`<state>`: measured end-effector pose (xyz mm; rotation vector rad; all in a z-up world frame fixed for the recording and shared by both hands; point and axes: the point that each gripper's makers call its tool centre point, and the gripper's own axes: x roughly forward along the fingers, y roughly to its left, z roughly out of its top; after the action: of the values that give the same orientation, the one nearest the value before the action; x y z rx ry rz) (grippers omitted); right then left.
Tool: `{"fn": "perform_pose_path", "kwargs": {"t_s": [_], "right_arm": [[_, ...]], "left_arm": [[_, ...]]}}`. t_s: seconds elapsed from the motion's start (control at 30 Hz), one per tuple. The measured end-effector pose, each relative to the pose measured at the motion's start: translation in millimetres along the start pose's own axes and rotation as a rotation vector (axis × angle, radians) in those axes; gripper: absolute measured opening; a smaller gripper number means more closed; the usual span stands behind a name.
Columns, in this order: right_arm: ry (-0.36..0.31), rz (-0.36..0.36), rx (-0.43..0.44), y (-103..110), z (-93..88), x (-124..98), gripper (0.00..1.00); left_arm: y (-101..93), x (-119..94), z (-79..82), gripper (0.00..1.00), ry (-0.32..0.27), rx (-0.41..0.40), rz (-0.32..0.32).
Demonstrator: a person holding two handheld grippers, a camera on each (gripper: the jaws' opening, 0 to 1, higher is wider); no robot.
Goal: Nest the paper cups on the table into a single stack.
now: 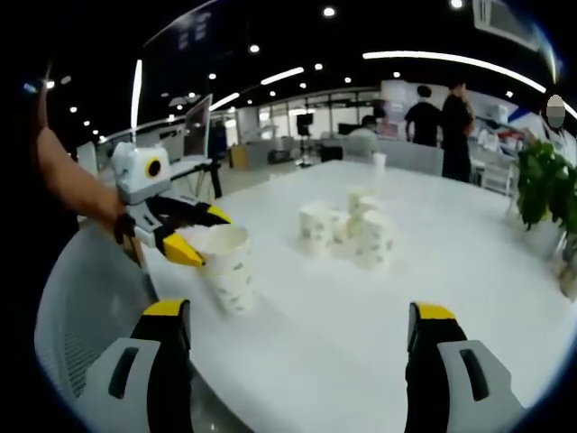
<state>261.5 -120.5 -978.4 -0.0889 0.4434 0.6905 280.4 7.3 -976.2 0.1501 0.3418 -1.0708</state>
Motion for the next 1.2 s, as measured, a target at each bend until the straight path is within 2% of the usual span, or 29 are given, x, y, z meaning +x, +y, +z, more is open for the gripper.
{"fn": "perform_pose_path", "kwargs": {"t_s": [0.17,0.23,0.4,0.47,0.6,0.83,0.87,0.9,0.97,1.2], "right_arm": [[-0.010,-0.007,-0.003,-5,6.0,0,0.99],[-0.017,-0.009,-0.006,-5,9.6,0,0.99],[-0.037,-0.017,-0.010,-8,20.1,0,0.99],[-0.045,-0.022,-0.014,-10,23.5,0,0.99],[-0.058,-0.028,-0.018,-15,31.0,1,0.99],[-0.071,-0.038,-0.015,-24,38.0,3,1.00],[-0.069,-0.035,-0.022,-24,37.9,4,1.00],[-0.068,-0.033,-0.023,-38,40.6,-7,1.00],[-0.069,-0.031,-0.024,-48,42.1,-14,1.00],[-0.071,-0.032,-0.026,-55,41.1,-13,1.00]], "left_arm": [[7.6,-4,10.5,0.57,-0.026,-0.004,0.012],[12.4,-7,14.6,0.63,-0.032,-0.011,0.026],[27.6,-24,28.5,0.70,-0.072,-0.029,0.079],[35.0,-31,27.1,0.77,-0.062,-0.043,0.105],[45.9,-45,24.7,0.82,-0.056,-0.055,0.145],[62.9,-72,9.6,0.83,-0.018,-0.056,0.213],[64.6,-74,9.9,0.84,-0.015,-0.065,0.226],[66.0,-76,9.5,0.84,-0.010,-0.065,0.238],[66.9,-76,11.8,0.85,-0.007,-0.069,0.259],[68.7,-81,12.5,0.91,0.012,-0.073,0.312]]}}
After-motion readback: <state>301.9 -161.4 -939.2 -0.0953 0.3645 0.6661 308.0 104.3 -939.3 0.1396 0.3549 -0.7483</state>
